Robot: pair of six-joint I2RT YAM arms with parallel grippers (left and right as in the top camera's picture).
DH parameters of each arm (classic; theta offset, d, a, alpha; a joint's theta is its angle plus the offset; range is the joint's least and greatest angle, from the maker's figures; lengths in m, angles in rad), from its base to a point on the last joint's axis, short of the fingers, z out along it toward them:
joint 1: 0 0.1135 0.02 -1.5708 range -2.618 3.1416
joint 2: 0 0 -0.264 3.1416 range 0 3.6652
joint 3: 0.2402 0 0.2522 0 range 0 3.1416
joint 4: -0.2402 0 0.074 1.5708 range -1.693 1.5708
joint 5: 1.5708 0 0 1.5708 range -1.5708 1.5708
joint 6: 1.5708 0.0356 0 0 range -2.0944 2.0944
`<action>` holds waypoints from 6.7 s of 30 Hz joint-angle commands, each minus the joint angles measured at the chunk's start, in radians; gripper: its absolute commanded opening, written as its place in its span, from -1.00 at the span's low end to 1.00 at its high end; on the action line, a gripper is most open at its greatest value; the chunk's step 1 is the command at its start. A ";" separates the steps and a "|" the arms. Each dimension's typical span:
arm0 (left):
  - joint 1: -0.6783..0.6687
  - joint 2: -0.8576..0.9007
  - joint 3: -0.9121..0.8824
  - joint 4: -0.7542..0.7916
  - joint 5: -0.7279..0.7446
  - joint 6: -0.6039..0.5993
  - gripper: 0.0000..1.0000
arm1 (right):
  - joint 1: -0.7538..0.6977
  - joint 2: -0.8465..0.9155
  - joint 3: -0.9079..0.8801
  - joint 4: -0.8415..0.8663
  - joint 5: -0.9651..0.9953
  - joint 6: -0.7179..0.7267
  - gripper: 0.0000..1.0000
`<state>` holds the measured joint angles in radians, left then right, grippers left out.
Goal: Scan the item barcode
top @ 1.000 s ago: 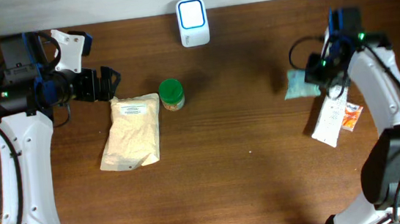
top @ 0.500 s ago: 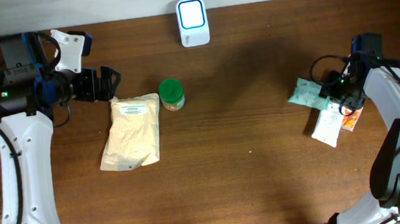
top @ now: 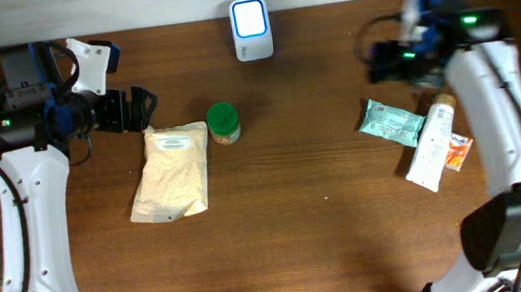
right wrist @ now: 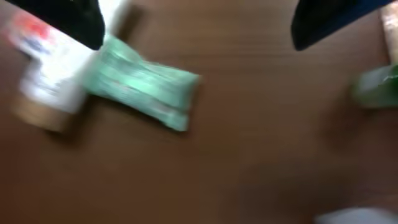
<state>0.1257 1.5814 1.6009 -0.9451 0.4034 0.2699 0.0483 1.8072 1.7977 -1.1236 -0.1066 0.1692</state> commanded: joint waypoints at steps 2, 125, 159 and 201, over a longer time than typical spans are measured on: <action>0.006 0.006 0.005 0.001 -0.001 0.016 0.98 | 0.193 0.002 0.020 0.161 -0.127 -0.046 0.97; 0.006 0.006 0.005 0.001 0.000 0.016 0.98 | 0.467 0.181 -0.270 0.207 0.032 -0.175 0.41; 0.006 0.006 0.005 0.001 0.000 0.016 0.98 | 0.477 0.198 -0.026 -0.077 0.146 0.647 0.78; 0.006 0.006 0.005 0.001 0.000 0.016 0.98 | 0.461 0.342 0.002 -0.046 0.130 -0.986 -0.03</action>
<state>0.1257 1.5814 1.6009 -0.9451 0.4034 0.2699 0.5125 2.1368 1.7836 -1.1728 -0.0143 -0.4046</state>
